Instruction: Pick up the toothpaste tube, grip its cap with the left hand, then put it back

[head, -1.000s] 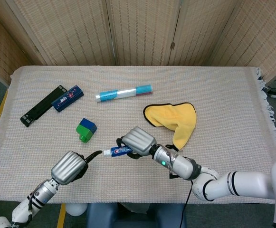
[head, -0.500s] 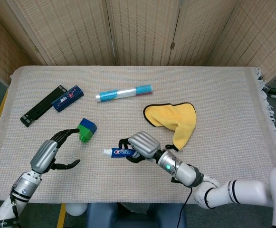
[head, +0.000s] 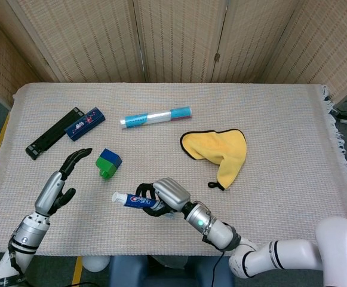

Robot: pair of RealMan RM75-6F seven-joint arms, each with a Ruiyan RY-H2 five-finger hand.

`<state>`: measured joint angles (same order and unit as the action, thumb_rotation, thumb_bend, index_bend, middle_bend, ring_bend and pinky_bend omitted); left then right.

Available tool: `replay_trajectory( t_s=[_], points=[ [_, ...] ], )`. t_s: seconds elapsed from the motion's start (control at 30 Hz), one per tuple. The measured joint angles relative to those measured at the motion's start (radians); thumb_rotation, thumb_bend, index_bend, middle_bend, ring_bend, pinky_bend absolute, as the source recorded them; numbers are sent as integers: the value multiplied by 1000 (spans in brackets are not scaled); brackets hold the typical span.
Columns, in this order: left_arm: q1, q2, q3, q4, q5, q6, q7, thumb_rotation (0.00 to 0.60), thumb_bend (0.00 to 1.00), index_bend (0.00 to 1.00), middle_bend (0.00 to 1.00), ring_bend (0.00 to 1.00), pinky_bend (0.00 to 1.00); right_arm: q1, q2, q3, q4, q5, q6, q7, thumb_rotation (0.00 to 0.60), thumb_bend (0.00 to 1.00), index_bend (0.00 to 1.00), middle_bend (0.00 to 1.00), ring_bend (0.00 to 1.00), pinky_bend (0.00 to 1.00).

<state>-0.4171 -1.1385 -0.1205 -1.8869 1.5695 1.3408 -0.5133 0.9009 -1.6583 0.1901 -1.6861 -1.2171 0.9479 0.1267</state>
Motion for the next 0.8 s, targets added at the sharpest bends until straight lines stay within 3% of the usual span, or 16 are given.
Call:
replay_trajectory(
  t_s=[0.4, 0.8],
  points=[
    [-41, -113, -4, -1, 20, -32, 212, 0, 145, 107, 93, 39, 0, -12, -140, 54, 54, -32, 21, 103, 600, 804, 725, 630, 722, 630],
    [-77, -160, -14, -2, 0, -69, 237, 0, 145, 96, 91, 38, 0, -12, -164, 84, 55, -45, -1, 137, 600, 803, 735, 636, 725, 634]
  ],
)
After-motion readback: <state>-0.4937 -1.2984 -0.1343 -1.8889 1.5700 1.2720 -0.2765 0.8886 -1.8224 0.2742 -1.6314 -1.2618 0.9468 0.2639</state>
